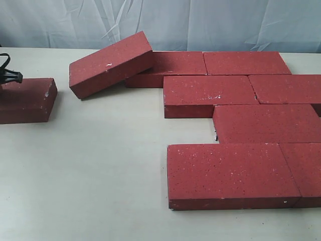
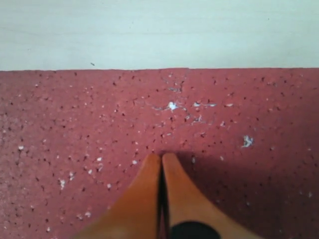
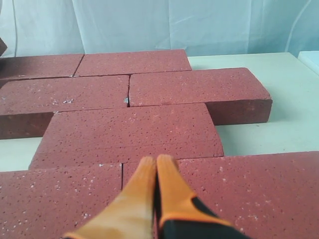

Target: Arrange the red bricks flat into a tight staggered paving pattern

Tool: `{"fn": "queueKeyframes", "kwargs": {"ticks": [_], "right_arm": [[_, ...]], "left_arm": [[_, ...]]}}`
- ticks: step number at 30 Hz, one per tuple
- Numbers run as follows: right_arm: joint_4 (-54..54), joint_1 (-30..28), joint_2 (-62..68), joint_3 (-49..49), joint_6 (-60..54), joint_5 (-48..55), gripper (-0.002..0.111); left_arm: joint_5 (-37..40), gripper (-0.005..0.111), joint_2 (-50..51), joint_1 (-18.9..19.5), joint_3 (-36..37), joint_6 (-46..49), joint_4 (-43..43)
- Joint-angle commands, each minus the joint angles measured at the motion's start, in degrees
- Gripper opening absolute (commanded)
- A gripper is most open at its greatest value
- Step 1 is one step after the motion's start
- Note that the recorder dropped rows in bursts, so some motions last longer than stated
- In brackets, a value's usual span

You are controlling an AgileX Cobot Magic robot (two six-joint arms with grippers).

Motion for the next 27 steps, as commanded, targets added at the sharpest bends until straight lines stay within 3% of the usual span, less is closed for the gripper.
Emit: {"fn": "queueKeyframes", "kwargs": {"ticks": [1, 11, 22, 27], "right_arm": [[-0.3, 0.3, -0.4, 0.3, -0.2, -0.4, -0.001], [-0.3, 0.3, -0.4, 0.3, -0.2, -0.4, -0.001], [-0.1, 0.3, -0.4, 0.3, -0.2, -0.4, -0.001], [-0.1, 0.3, -0.4, 0.3, -0.2, -0.4, -0.001]], "left_arm": [[5.9, 0.0, 0.7, 0.2, 0.1, 0.1, -1.9], [13.7, 0.0, -1.2, -0.2, 1.9, 0.2, -5.7], [11.1, 0.0, -7.6, -5.6, 10.6, 0.2, -8.4], [9.2, 0.0, -7.6, -8.5, 12.8, 0.2, -15.5]]}}
